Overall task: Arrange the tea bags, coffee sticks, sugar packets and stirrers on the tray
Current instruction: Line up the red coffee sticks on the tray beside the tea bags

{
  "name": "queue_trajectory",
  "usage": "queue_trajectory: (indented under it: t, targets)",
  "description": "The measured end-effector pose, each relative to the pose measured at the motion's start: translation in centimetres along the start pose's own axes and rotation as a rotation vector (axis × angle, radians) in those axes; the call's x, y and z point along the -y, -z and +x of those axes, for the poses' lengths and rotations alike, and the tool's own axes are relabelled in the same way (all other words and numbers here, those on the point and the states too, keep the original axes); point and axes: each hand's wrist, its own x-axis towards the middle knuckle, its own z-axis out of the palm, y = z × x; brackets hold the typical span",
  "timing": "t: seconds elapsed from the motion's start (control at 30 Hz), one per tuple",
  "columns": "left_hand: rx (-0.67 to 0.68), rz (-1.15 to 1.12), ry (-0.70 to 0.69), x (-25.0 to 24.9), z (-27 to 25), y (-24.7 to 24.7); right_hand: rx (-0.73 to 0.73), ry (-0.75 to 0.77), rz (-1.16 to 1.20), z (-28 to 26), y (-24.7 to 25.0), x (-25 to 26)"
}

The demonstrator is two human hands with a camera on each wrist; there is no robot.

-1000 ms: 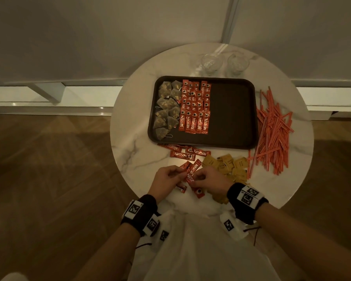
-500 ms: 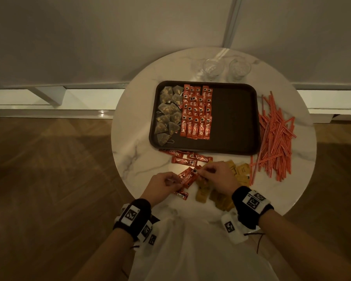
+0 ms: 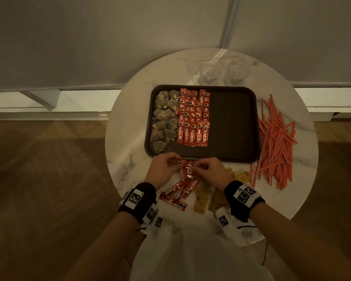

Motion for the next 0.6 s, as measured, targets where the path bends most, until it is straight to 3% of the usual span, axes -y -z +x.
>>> queue_trajectory:
  t: [0.23,0.47,0.6]
  targets:
    - [0.004,0.228,-0.05,-1.2,7.2,3.4,-0.04,-0.069,-0.081,2.1,1.7,-1.8]
    - [0.174,0.419,-0.02,-2.0,11.6,3.1,-0.087,-0.046,-0.139,4.5,2.6,-2.1]
    - [0.192,0.517,-0.035,-2.2,12.6,2.7,-0.09,-0.056,-0.166,5.1,2.7,-2.4]
